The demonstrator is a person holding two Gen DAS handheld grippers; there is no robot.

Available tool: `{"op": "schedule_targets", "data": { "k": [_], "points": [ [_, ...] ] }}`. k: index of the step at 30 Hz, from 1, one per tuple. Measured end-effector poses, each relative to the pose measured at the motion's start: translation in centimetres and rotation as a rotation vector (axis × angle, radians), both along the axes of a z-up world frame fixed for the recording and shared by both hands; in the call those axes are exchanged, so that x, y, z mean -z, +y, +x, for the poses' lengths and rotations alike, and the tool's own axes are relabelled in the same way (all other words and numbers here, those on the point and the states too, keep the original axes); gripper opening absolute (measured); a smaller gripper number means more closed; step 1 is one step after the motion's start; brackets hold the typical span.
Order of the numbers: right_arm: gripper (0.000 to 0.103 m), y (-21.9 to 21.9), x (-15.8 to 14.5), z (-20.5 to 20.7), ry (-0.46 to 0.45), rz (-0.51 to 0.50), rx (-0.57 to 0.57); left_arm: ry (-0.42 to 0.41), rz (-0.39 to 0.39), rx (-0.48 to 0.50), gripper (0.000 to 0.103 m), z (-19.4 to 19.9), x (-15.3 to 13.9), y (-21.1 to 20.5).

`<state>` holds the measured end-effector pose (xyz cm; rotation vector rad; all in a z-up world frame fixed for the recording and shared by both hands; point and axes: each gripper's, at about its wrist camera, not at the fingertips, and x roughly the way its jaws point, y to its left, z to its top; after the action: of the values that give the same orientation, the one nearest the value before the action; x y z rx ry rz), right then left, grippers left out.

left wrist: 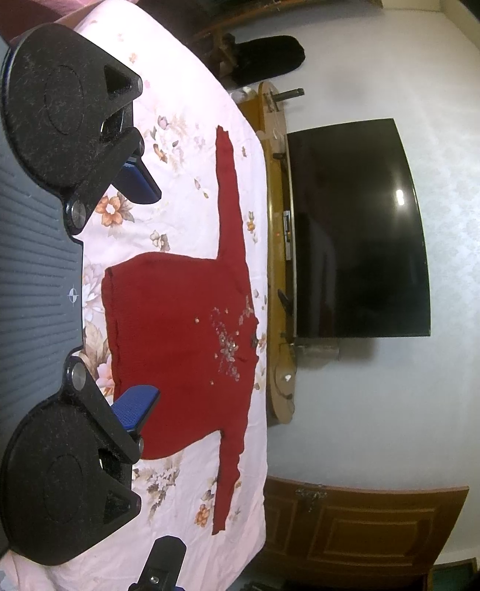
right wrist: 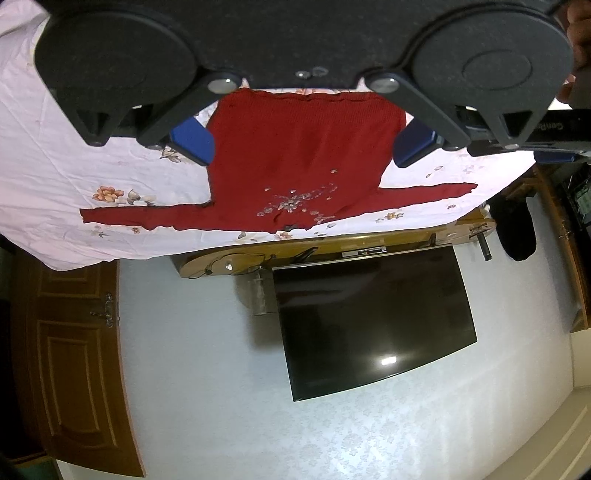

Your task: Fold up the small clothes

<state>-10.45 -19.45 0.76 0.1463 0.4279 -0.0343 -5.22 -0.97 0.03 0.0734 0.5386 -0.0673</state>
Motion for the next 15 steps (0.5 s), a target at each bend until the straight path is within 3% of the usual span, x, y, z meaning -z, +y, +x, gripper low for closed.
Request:
{"op": "schedule_targets", "data": {
  "k": [15],
  "points": [
    [0.103,0.0,0.6,0.9,0.006,-0.002,0.018,0.018,0.003,0.007,0.103,1.4,0.5,0.1]
  ]
}}
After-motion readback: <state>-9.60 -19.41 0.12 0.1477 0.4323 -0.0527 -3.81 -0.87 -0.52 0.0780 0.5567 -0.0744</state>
